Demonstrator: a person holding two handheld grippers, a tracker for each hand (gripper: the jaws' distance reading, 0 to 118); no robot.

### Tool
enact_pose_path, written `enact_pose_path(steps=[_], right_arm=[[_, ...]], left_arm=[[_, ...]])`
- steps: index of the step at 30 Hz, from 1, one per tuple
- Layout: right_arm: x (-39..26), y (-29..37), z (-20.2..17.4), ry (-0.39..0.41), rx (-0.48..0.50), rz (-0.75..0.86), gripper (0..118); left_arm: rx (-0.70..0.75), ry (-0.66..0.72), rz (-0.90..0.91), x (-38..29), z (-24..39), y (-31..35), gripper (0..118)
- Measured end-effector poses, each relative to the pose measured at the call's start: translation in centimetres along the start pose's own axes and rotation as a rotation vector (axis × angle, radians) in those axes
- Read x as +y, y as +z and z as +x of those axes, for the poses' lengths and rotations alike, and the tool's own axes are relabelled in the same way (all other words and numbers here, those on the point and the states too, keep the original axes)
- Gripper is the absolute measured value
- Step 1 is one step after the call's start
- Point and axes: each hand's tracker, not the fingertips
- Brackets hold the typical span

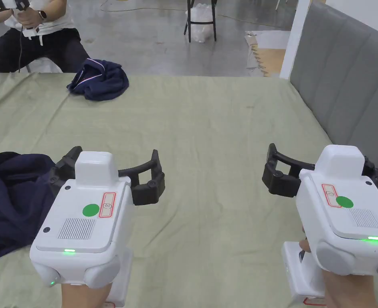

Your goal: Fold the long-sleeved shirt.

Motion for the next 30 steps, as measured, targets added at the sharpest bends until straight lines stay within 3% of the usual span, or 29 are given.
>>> enact_pose_path(steps=[30], right_arm=[[0.05,0.05,0.28,-0.013,0.002,-0.017,118]], left_arm=[[-0.004,0.0,0.003,0.16,0.05,0.11,111]])
